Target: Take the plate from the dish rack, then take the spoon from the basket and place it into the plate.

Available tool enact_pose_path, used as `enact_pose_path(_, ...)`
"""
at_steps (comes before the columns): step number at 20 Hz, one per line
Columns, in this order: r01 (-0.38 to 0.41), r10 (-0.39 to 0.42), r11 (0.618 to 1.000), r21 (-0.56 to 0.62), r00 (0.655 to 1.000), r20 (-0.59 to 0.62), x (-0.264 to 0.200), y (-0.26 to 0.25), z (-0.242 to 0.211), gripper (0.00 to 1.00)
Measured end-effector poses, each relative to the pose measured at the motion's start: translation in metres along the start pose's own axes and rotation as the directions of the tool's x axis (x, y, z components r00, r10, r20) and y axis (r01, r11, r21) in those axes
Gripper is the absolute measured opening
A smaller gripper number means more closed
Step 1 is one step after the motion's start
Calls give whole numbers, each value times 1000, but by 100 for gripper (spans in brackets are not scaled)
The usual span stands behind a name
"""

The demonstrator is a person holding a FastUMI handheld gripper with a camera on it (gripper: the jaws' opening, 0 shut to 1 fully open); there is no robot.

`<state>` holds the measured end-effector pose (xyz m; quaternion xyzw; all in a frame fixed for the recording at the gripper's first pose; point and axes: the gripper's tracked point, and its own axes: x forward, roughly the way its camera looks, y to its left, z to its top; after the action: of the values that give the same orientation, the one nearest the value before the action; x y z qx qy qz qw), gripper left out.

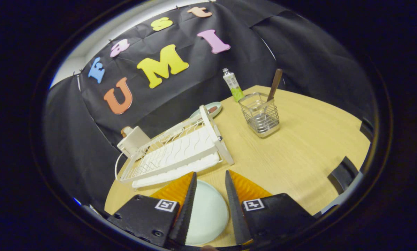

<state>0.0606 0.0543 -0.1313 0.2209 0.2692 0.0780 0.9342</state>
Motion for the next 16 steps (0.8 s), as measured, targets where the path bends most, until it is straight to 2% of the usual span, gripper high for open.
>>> enact_pose_path(3,74,-58,990,-119,989,134,-14,-18,28,76)
enact_pose_path(6,152,-100,963,-221,967,233,-24,-37,51,97)
enact_pose_path(9,193,-116,940,-280,956,269,-22,-61,70,100)
enact_pose_path(16,230,-135,937,-263,932,337,17,-120,141,100)
